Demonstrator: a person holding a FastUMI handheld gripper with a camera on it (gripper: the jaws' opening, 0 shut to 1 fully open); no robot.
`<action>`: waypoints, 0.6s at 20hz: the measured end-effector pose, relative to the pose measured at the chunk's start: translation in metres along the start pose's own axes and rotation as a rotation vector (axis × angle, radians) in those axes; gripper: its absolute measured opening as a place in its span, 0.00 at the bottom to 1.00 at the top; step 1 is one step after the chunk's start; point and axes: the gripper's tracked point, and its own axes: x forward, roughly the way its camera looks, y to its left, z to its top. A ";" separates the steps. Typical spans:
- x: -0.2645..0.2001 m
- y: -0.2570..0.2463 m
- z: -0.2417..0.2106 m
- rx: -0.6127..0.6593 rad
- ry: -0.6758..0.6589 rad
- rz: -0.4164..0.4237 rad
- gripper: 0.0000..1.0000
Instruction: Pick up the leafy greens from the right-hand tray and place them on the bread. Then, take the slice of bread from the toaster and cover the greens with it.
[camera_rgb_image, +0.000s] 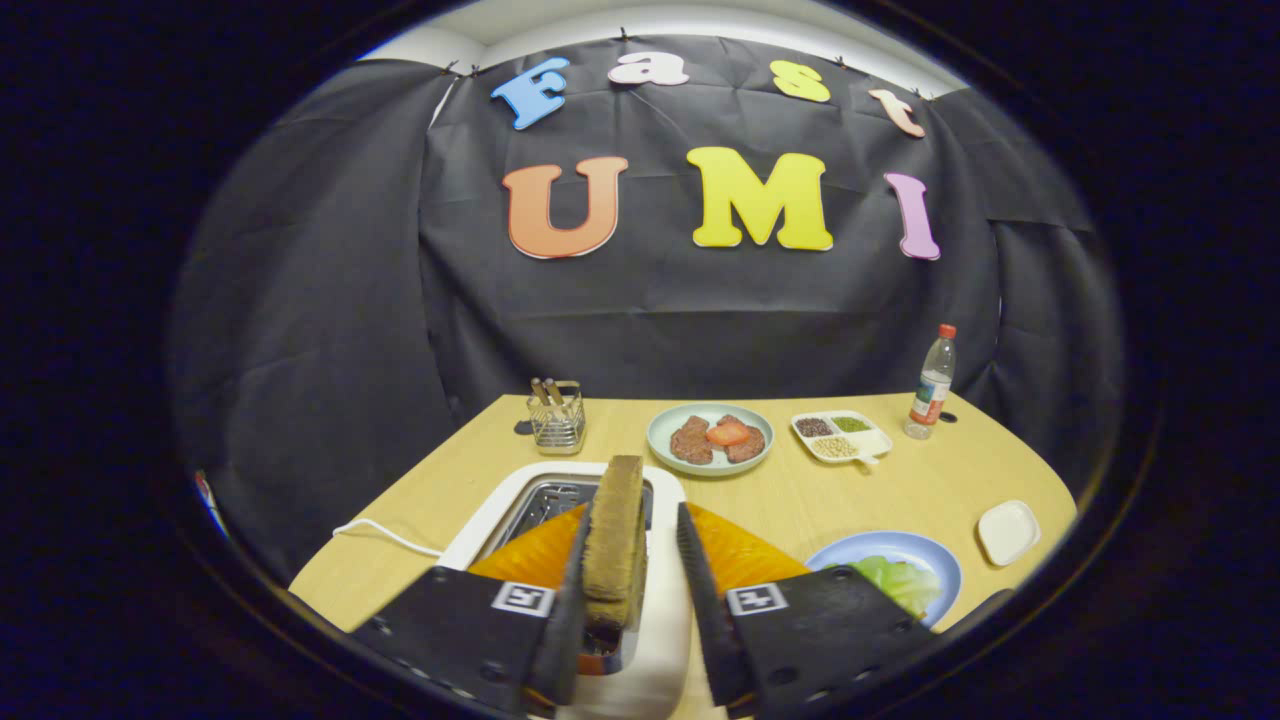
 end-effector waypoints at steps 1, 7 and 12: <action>0.004 0.004 -0.004 -0.010 0.014 0.006 0.20; -0.012 0.007 0.006 -0.039 -0.026 0.030 0.03; -0.032 0.005 0.030 -0.002 -0.077 0.053 0.03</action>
